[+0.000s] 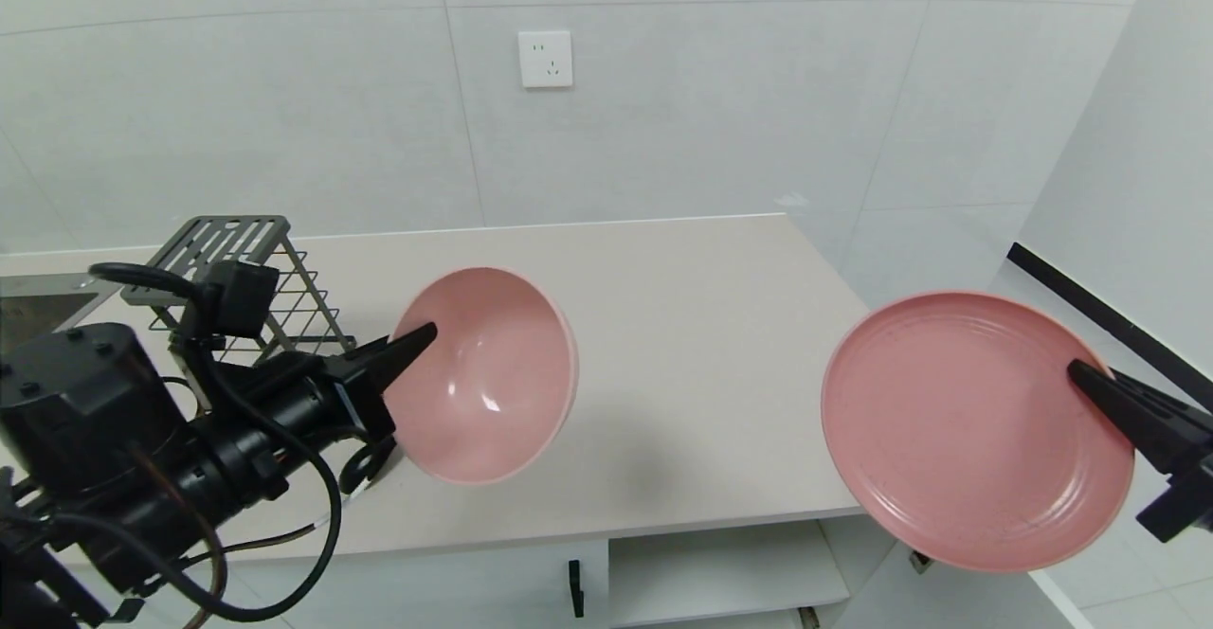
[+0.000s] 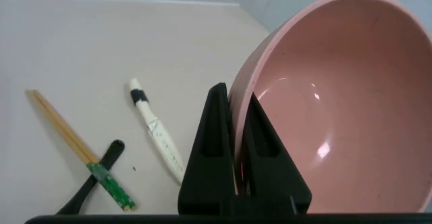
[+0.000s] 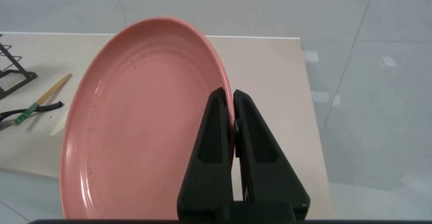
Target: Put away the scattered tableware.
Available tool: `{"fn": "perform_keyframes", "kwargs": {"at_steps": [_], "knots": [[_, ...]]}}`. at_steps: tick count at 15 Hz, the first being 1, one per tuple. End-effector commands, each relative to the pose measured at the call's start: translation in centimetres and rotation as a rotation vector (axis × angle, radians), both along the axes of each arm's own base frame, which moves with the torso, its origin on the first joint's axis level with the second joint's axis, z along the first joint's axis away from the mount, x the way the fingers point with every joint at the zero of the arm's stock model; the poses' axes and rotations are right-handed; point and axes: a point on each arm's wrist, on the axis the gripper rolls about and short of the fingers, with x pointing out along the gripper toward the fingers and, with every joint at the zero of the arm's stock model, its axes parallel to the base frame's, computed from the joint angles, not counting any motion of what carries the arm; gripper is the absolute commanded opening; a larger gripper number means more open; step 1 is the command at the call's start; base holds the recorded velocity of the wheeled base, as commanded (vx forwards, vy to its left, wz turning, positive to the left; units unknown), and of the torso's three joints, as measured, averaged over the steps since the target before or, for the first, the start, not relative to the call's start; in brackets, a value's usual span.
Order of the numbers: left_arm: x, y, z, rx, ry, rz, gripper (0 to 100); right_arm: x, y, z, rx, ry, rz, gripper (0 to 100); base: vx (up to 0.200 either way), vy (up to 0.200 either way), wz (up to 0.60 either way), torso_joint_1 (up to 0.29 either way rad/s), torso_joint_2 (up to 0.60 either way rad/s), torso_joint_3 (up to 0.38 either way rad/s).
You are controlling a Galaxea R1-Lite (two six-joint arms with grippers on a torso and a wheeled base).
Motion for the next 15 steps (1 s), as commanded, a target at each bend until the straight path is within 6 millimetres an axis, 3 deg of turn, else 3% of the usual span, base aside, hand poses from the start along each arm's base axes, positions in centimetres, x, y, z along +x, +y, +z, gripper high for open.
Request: {"fn": "perform_keyframes", "kwargs": {"at_steps": [1,3,5,12,15], "knots": [[-1.8,0.5,0.8,-0.029,-0.054,-0.019,0,-0.8,0.0,0.4,0.009,-0.029,0.008,0,0.0,0.0,0.0,0.0,0.0,0.0],[-3.5,0.5,0.3,-0.013,-0.07,-0.063,0,-1.4,-0.1,0.6,0.011,-0.039,0.013,0,0.0,0.0,0.0,0.0,0.0,0.0],[-5.2,1.4,-1.5,0.143,-0.079,-0.012,0,-1.4,0.0,0.5,0.012,-0.033,0.022,0,0.0,0.0,0.0,0.0,0.0,0.0],[-5.9,1.2,-0.9,0.137,-0.173,-0.026,0,-1.7,1.6,0.2,0.088,0.039,0.178,0,0.0,0.0,0.0,0.0,0.0,0.0],[-5.8,1.3,-1.3,0.273,-0.191,0.111,0,-0.2,2.0,2.2,0.103,-0.021,0.152,0,0.0,0.0,0.0,0.0,0.0,0.0]]}}
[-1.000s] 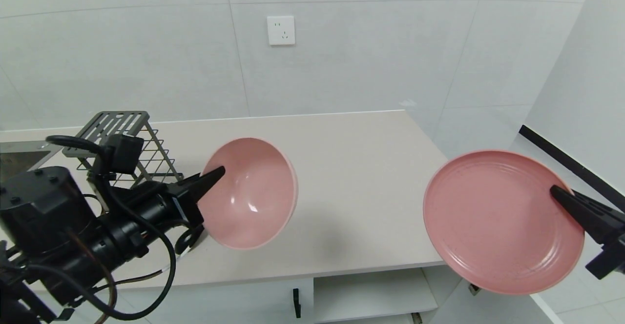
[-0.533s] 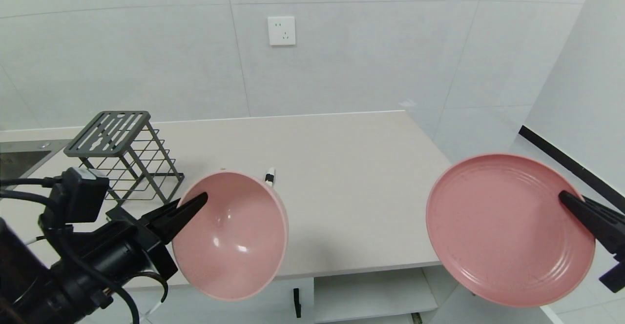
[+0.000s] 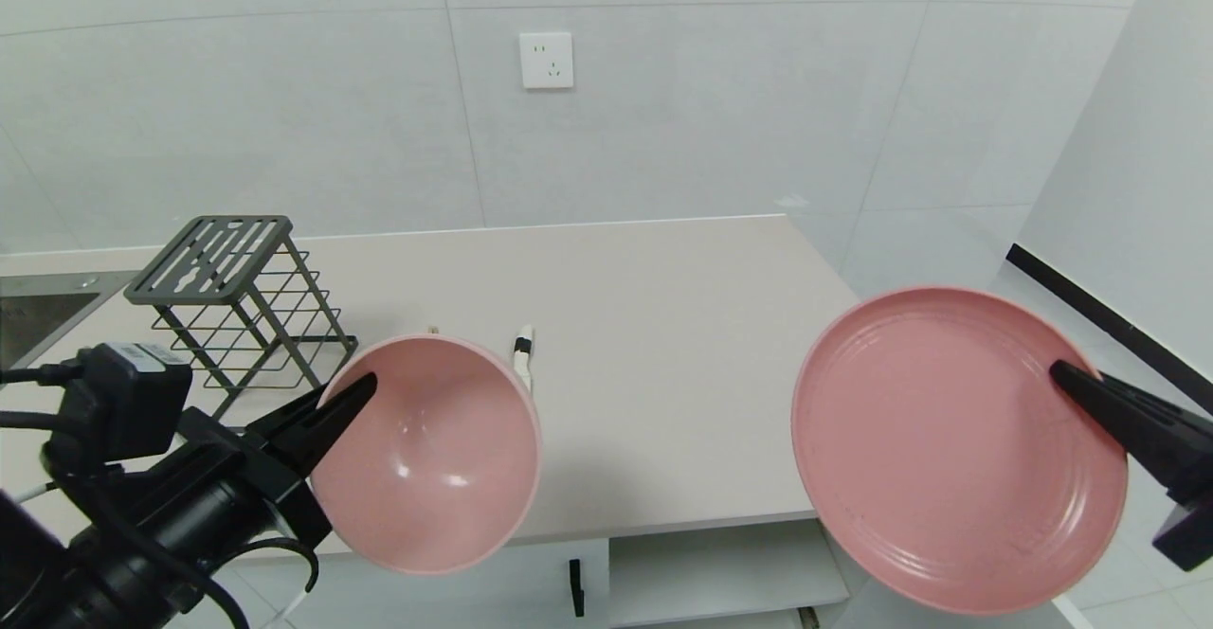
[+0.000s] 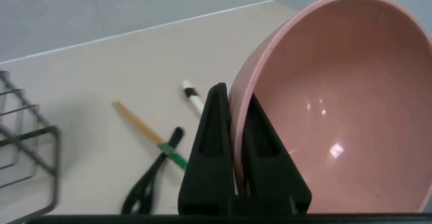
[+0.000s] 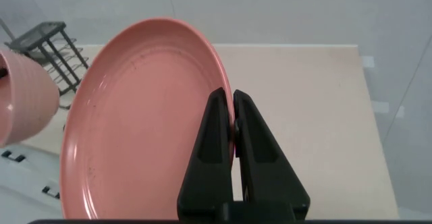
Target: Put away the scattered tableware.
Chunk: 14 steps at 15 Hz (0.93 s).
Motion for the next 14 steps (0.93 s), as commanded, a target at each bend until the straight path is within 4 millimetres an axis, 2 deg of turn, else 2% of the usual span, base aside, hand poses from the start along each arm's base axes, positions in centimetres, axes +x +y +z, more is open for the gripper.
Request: {"fn": "perform_keyframes", "kwargs": {"at_steps": [1,5,9,13,14], "knots": [[-0.12,-0.18,-0.05,0.014,-0.003,-0.001,0,0.71,0.34,0.86,0.008,-0.024,0.006,0,0.0,0.0,0.0,0.0,0.0,0.0],[-0.24,-0.09,0.18,-0.001,-0.014,0.001,0,0.68,0.31,1.09,-0.094,-0.103,-0.005,0,0.0,0.0,0.0,0.0,0.0,0.0],[-0.23,-0.12,0.08,-0.005,-0.002,-0.001,0,1.32,0.49,1.09,-0.091,-0.123,-0.01,0,0.0,0.0,0.0,0.0,0.0,0.0],[-0.51,-0.27,0.27,-0.011,-0.013,-0.018,0,1.33,0.49,0.92,-0.093,-0.117,-0.01,0,-0.2,0.0,0.0,0.007,0.0,0.001],[-0.5,-0.25,0.26,-0.009,-0.012,-0.017,0,1.29,0.5,0.84,-0.094,-0.114,-0.008,0,0.0,0.0,0.0,0.0,0.0,0.0]]}}
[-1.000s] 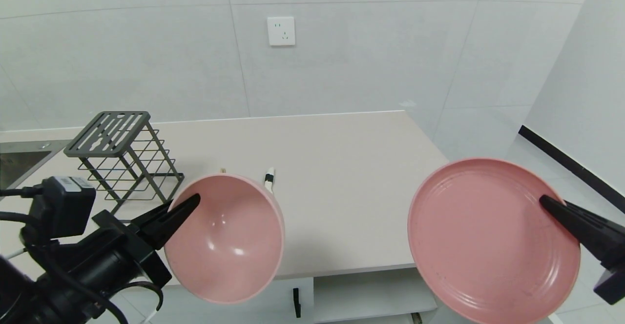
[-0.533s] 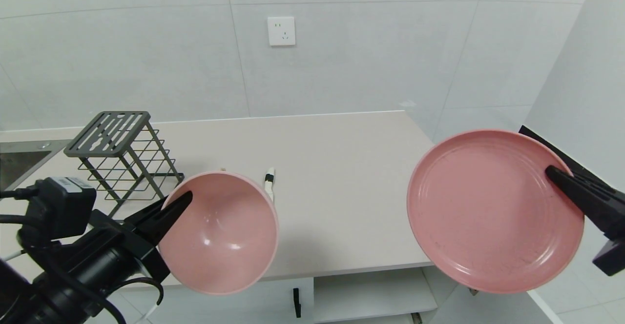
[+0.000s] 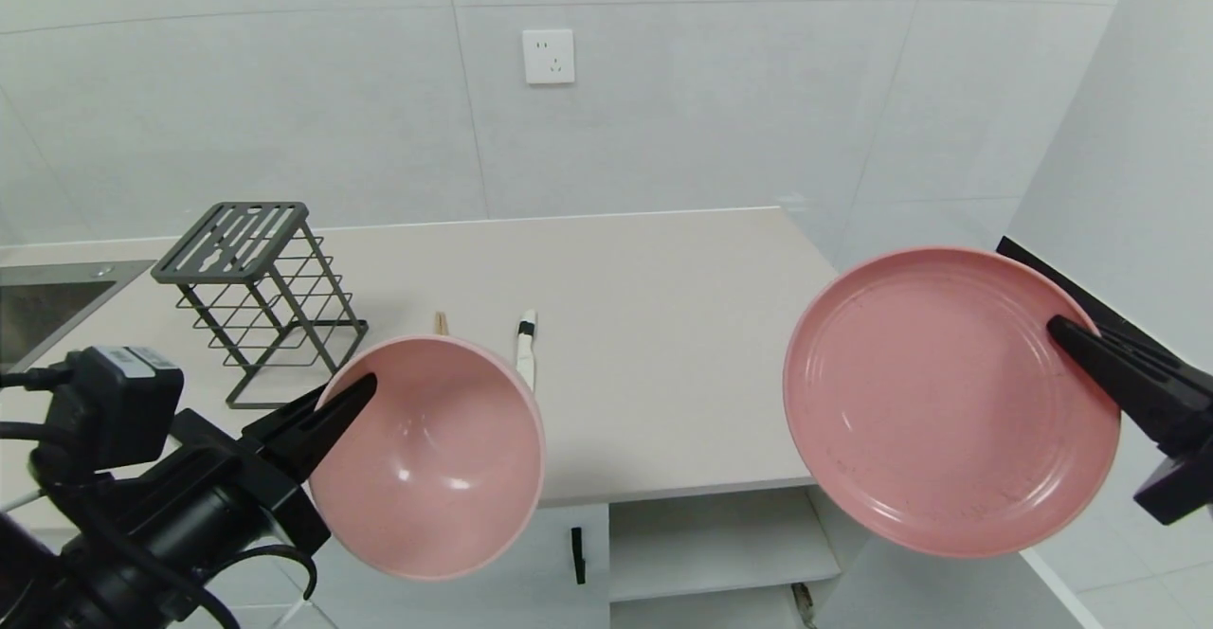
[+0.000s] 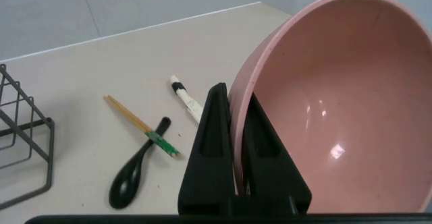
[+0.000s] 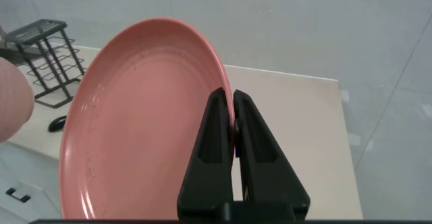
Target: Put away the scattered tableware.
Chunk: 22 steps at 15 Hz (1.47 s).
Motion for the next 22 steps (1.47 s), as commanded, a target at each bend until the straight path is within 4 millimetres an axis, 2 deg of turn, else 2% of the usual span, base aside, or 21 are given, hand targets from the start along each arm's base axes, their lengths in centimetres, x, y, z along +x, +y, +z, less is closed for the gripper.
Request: {"fn": "perform_keyframes", "kwargs": {"at_steps": [1,3,6,11,22], "knots": [[-0.01,-0.02,-0.01,0.0,0.001,-0.001,0,0.07,0.04,-0.13,-0.003,0.008,0.001,0,0.0,0.0,0.0,0.0,0.0,0.0],[0.0,0.0,-0.07,0.004,0.006,0.001,0,0.05,0.06,-0.17,-0.002,0.01,0.003,0,0.0,0.0,0.0,0.0,0.0,0.0],[-0.01,0.01,-0.35,0.018,0.03,0.001,0,0.07,0.09,-0.1,-0.001,0.007,0.005,0,0.0,0.0,-0.6,0.009,0.0,-0.001],[-0.01,0.01,-0.41,0.02,0.035,0.001,0,-0.02,0.05,-0.33,-0.005,0.015,0.004,0,0.0,0.0,0.0,-0.016,0.04,0.02],[-0.18,0.05,-0.64,0.036,0.06,-0.002,0,0.06,0.01,-0.16,-0.003,0.008,-0.002,0,0.0,0.0,0.0,-0.124,0.25,0.123]]}}
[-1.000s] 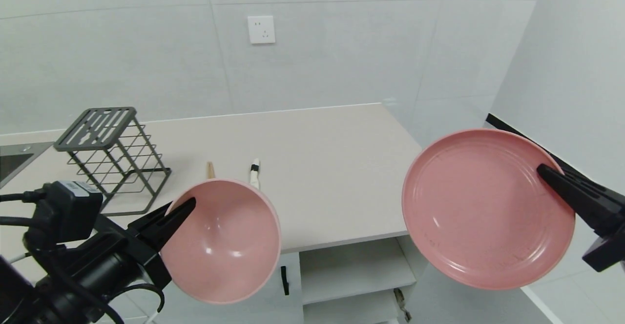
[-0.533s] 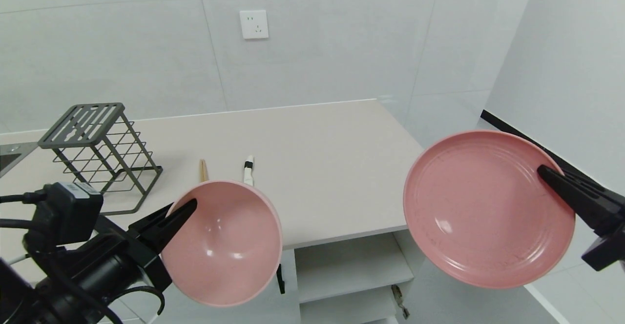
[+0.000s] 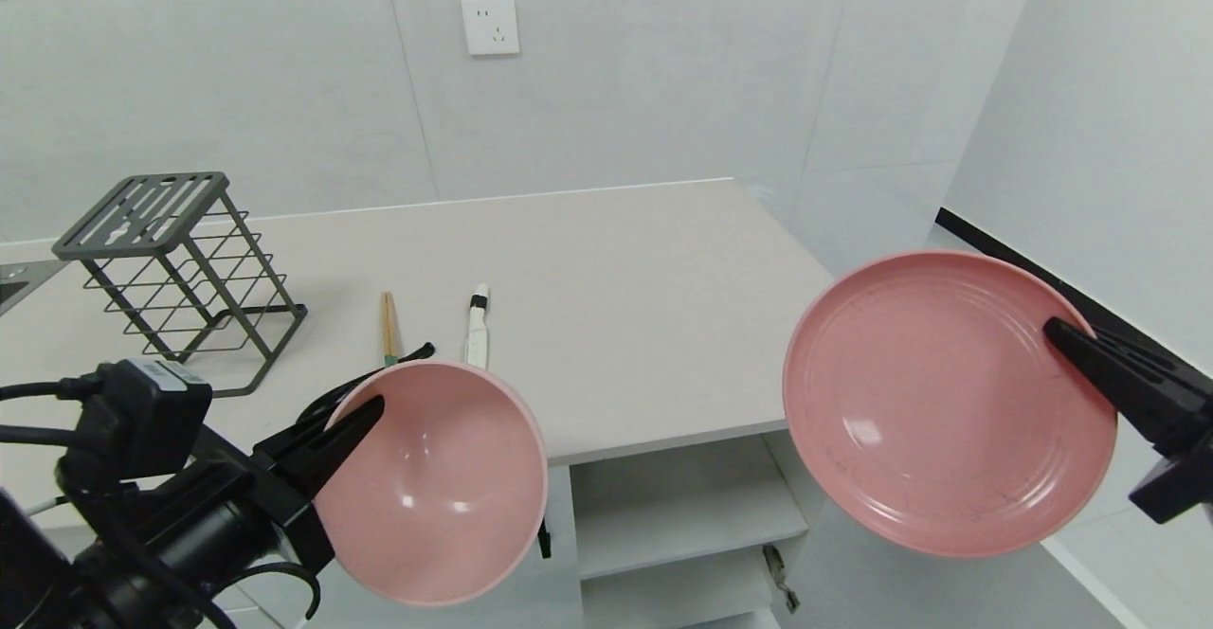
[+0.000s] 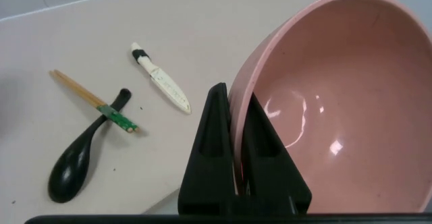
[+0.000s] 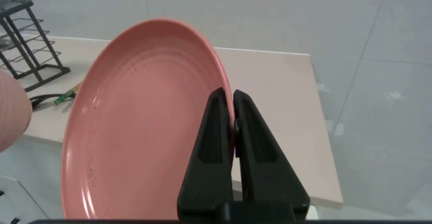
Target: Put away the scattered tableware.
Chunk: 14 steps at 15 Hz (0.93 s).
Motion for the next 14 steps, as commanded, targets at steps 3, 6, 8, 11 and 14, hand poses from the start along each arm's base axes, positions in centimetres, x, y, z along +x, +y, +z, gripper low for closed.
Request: {"fn": "perform_keyframes", "kwargs": {"at_steps": [3,6,8,11,14], "knots": [[-0.1,0.0,0.1,-0.002,-0.005,-0.004,0,0.0,0.0,-0.1,-0.002,0.005,0.002,0,0.0,0.0,0.0,-0.131,0.27,0.132],[-0.3,-0.3,-0.1,0.009,0.01,-0.025,0,0.0,0.0,-0.3,-0.005,0.016,0.001,0,0.0,0.0,0.0,-0.146,0.28,0.134],[-0.4,-0.2,-0.3,0.026,0.029,-0.027,0,0.0,0.1,-0.6,-0.01,0.025,0.005,0,0.0,0.0,0.0,-0.112,0.22,0.102],[-0.8,-0.6,-0.5,0.042,0.048,-0.062,0,0.1,0.1,-0.9,-0.016,0.046,0.007,0,0.0,0.0,0.0,-0.129,0.26,0.128],[-1.2,-0.7,-1.0,0.089,0.086,-0.081,0,0.1,0.1,-1.4,-0.025,0.069,0.008,0,0.0,0.0,0.0,-0.134,0.27,0.128]]}}
